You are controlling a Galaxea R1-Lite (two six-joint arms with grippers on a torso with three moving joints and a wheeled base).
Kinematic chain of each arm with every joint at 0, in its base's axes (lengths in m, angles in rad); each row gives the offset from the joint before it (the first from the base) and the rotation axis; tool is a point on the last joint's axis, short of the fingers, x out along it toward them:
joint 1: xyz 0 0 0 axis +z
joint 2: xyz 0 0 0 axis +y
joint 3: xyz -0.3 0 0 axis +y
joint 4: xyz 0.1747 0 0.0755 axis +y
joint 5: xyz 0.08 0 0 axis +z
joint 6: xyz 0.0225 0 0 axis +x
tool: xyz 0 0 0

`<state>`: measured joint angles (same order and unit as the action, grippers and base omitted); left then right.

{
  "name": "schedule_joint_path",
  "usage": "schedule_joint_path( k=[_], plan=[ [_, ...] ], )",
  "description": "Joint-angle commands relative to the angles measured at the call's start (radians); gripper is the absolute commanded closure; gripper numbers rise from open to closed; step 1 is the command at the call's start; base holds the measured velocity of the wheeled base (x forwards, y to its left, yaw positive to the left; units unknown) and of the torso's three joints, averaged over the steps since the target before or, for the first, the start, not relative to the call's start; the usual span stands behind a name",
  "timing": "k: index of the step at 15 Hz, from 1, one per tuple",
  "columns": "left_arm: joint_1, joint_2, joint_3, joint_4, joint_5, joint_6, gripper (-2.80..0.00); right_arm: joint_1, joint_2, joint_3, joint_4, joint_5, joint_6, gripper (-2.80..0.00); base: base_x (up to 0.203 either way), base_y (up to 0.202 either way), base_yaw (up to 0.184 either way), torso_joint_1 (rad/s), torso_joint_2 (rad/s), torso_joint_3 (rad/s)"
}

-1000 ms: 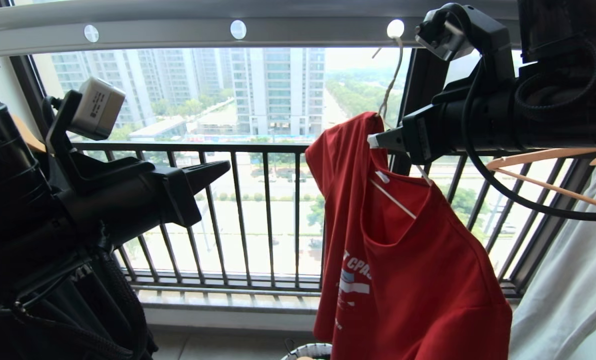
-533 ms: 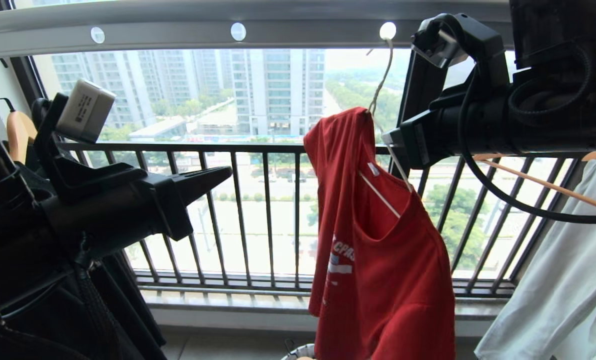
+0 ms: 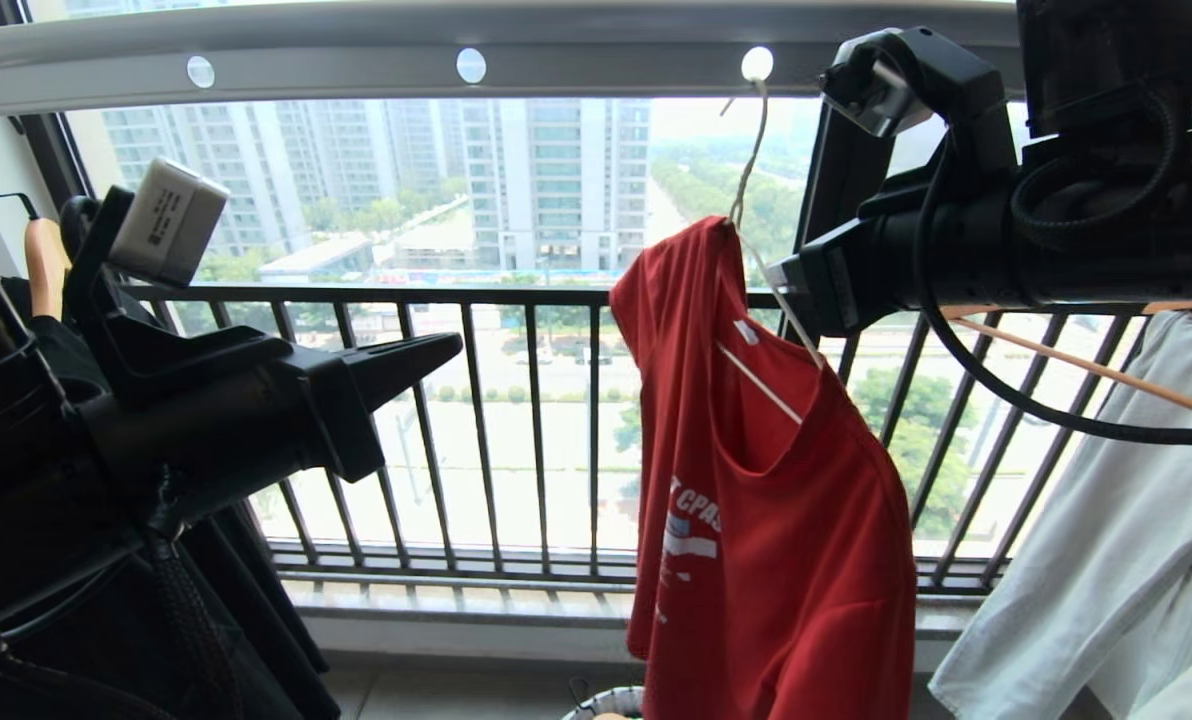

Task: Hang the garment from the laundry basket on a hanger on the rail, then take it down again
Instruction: Take the clothes off the clothes rack

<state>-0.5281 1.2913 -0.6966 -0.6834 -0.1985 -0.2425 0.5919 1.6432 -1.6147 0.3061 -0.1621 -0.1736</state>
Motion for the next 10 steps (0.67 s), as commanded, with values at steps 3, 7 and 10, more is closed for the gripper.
schedule_joint_path(
  k=[3,7,10],
  plan=[
    [0.0,-0.001,0.0,-0.004,-0.001,0.001,0.0,0.005,-0.002,-0.017,-0.001,0.0,-0.009,-2.8,0.0,0.0,0.0,0.0,0.0,0.0],
    [0.0,-0.007,-0.003,-0.005,0.002,0.002,0.0,0.008,0.042,-0.019,-0.001,-0.013,-0.02,-2.8,0.0,0.0,0.0,0.0,0.0,0.0],
    [0.0,-0.007,-0.004,-0.005,0.004,0.0,0.0,-0.01,0.055,-0.016,-0.001,-0.013,-0.02,0.0,0.0,0.0,0.0,0.0,0.0,0.0]
  ],
)
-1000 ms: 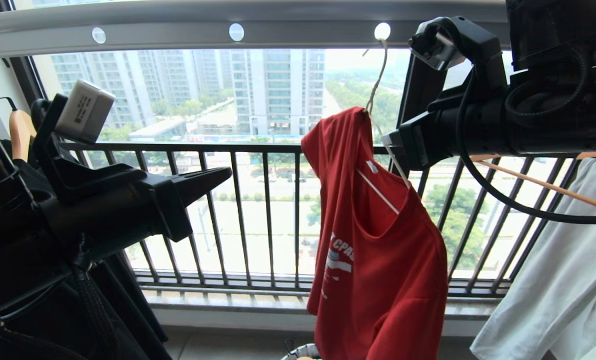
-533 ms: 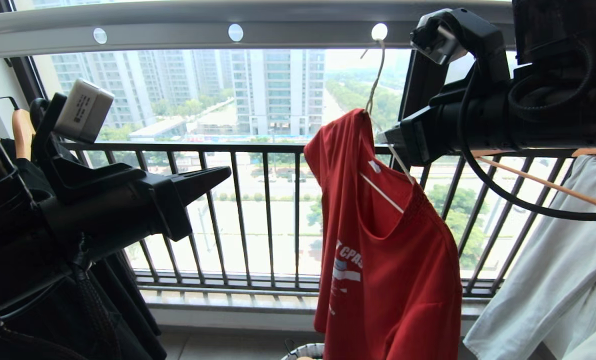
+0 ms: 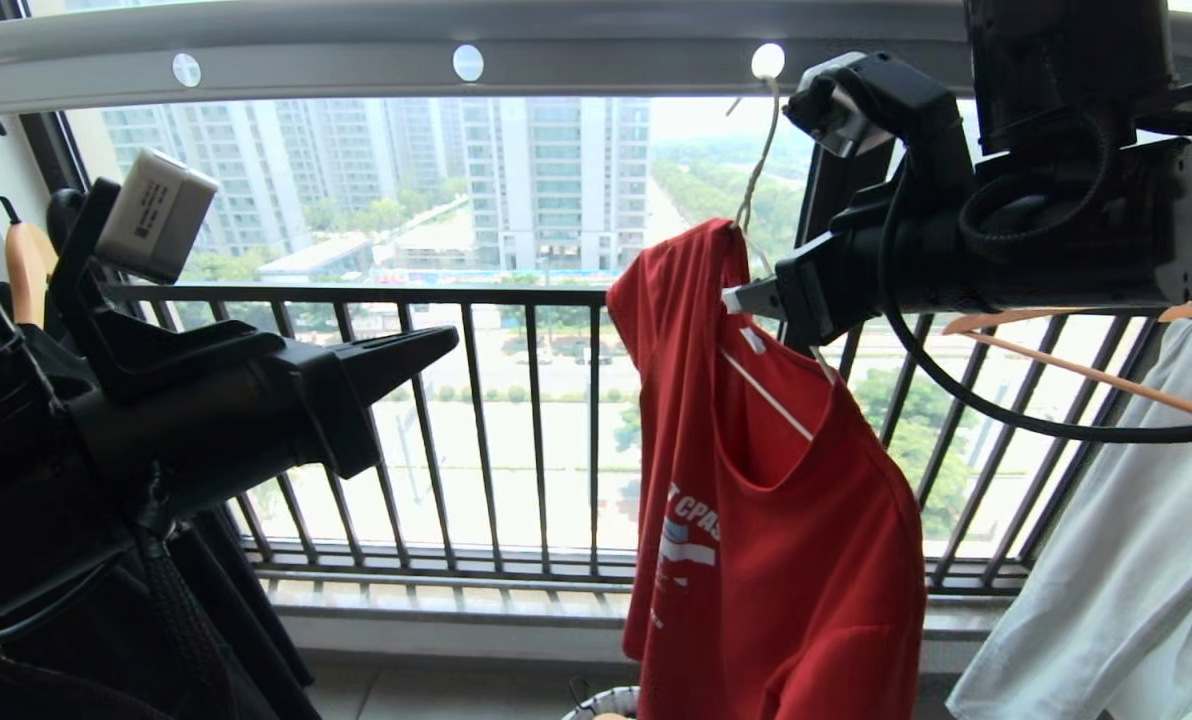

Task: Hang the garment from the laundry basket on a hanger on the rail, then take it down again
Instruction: Take the clothes off the clothes rack

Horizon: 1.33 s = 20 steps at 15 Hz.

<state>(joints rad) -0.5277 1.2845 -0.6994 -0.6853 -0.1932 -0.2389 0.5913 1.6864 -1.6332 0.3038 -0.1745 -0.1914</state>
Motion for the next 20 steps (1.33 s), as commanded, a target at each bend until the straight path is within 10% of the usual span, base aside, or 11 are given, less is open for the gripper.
schedule_joint_path(
  k=[1,10,15,16,20],
  plan=[
    [0.0,-0.001,-0.002,-0.003,0.0,-0.002,0.0,-0.011,0.013,0.001,0.0,0.0,-0.002,0.0,0.0,0.0,0.0,0.0,0.0,0.0],
    [-0.13,0.092,0.029,0.0,-0.062,-0.008,0.0,-0.011,-0.004,-0.005,0.003,0.0,-0.019,0.0,0.0,0.0,0.0,0.0,0.0,0.0],
    [-0.173,0.337,-0.178,-0.003,-0.062,0.003,0.0,-0.011,-0.004,-0.004,0.003,0.001,-0.02,0.0,0.0,0.0,0.0,0.0,0.0,0.0],
    [-0.175,0.362,-0.213,-0.001,-0.063,0.004,-2.8,-0.013,-0.004,-0.005,0.003,0.001,-0.023,0.0,0.0,0.0,0.0,0.0,0.0,0.0],
    [-0.176,0.448,-0.334,0.009,-0.058,0.004,-2.8,-0.011,-0.001,-0.005,0.003,0.001,-0.025,0.0,0.0,0.0,0.0,0.0,0.0,0.0]
  ],
)
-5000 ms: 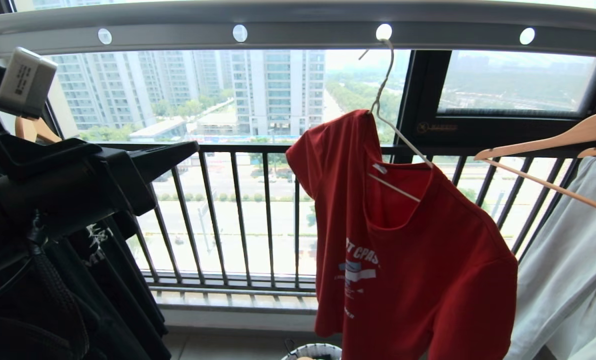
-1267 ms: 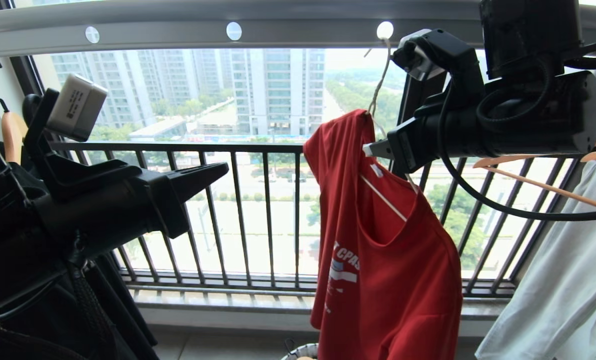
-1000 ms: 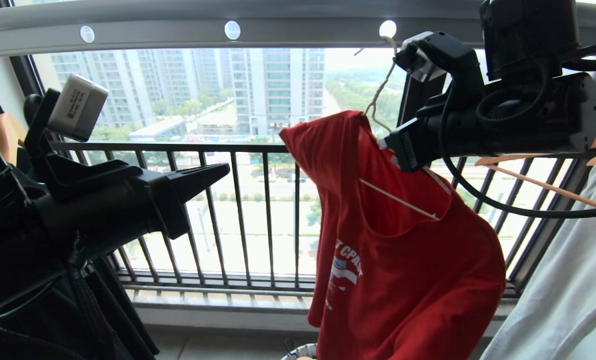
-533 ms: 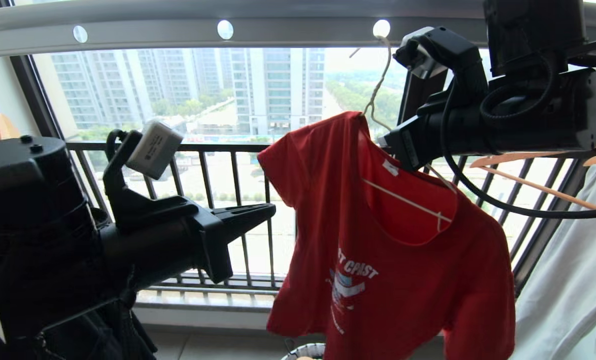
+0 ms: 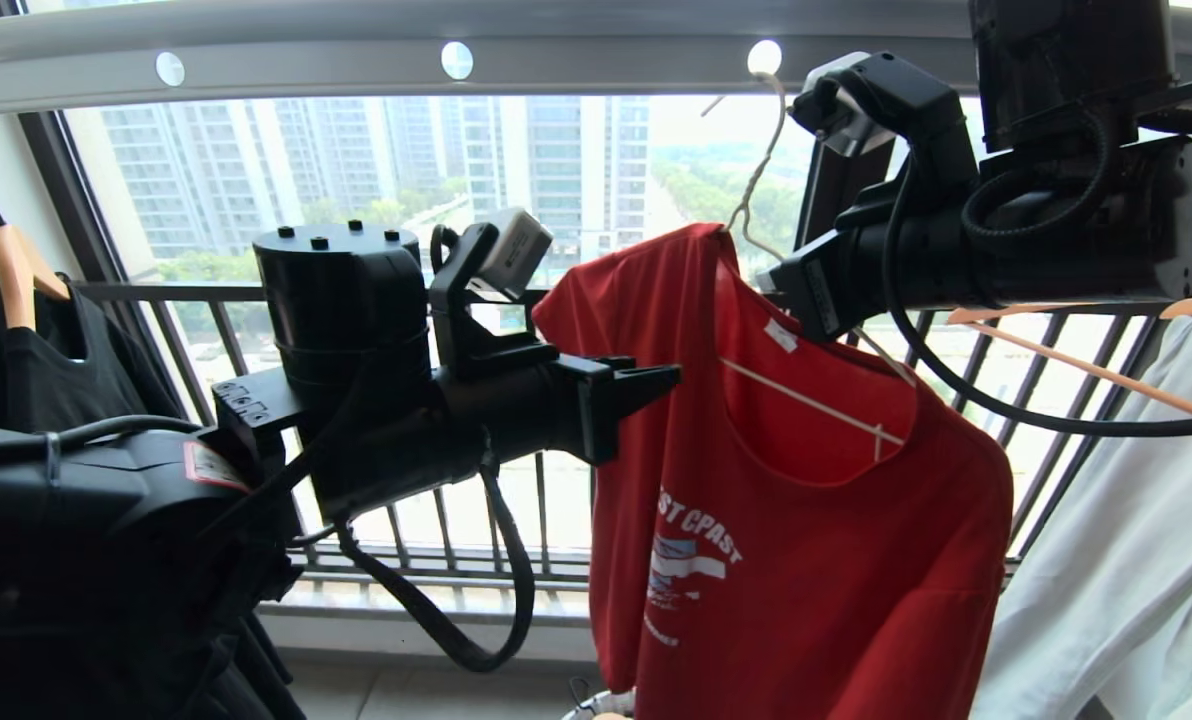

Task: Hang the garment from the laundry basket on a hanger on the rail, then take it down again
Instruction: Take the clothes off the clothes rack

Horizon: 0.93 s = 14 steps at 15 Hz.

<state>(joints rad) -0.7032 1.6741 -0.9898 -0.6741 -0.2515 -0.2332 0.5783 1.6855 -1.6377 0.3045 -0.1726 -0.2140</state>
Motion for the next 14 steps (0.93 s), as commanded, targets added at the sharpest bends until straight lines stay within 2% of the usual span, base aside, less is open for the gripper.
schedule_joint_path(
  k=[1,2,5,7,9,14],
  plan=[
    [-0.002,0.071,-0.067,-0.002,0.003,0.0,-2.8,0.002,0.0,-0.002,0.001,-0.001,-0.004,0.0,0.0,0.0,0.0,0.0,0.0,0.0],
    [-0.005,0.086,-0.089,-0.002,0.012,0.007,-2.8,0.002,0.0,-0.002,0.001,0.0,-0.008,0.0,0.0,0.0,0.0,0.0,0.0,0.0],
    [-0.031,0.152,-0.165,-0.003,0.175,0.085,-2.8,0.002,0.0,-0.002,0.001,0.002,-0.008,0.0,0.0,0.0,0.0,0.0,0.0,0.0],
    [-0.042,0.188,-0.2,-0.003,0.211,0.128,-2.8,0.002,-0.001,-0.001,0.001,0.002,-0.008,0.0,0.0,0.0,0.0,0.0,0.0,0.0],
    [-0.044,0.23,-0.235,-0.011,0.288,0.171,-2.8,0.002,-0.006,-0.001,0.001,0.004,-0.008,0.0,0.0,0.0,0.0,0.0,0.0,0.0],
    [-0.042,0.259,-0.29,-0.015,0.327,0.178,-2.8,0.002,-0.007,-0.001,0.001,0.004,-0.008,0.0,0.0,0.0,0.0,0.0,0.0,0.0]
  ],
)
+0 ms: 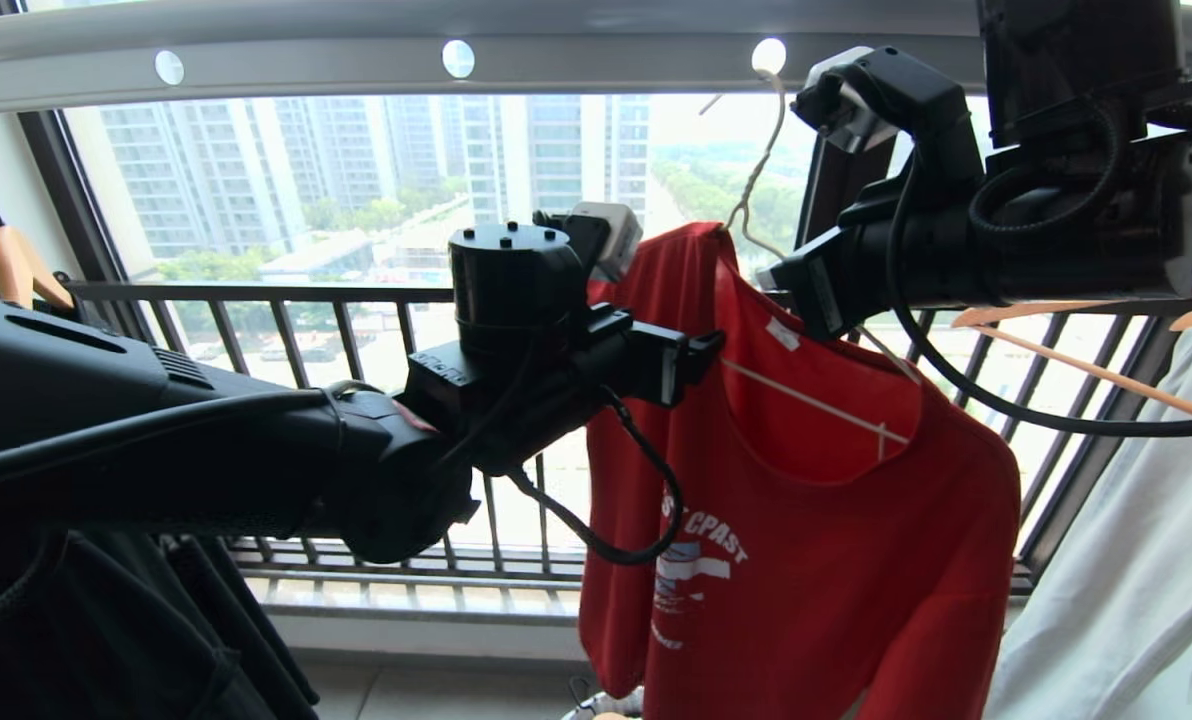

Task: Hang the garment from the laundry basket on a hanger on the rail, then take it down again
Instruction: Take the clothes off the clothes rack

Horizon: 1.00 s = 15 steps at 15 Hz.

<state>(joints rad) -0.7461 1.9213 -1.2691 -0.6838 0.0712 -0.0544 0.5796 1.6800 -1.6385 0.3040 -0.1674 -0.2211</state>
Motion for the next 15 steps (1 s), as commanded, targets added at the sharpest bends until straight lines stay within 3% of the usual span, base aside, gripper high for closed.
schedule_joint_path(
  k=[1,9,15],
  plan=[
    [0.001,0.01,-0.01,-0.007,0.004,0.001,0.0,0.0,-0.002,0.0,0.001,-0.001,-0.004,0.0,0.0,0.0,0.0,0.0,0.0,0.0],
    [0.004,-0.022,0.0,-0.007,0.008,-0.007,0.0,0.0,-0.011,0.002,0.006,-0.001,-0.006,0.0,0.0,0.0,0.0,0.0,0.0,0.0],
    [0.056,-0.002,-0.092,-0.008,0.09,-0.061,0.0,0.0,-0.019,0.006,0.007,-0.001,-0.007,0.0,0.0,0.0,0.0,0.0,0.0,0.0]
  ],
)
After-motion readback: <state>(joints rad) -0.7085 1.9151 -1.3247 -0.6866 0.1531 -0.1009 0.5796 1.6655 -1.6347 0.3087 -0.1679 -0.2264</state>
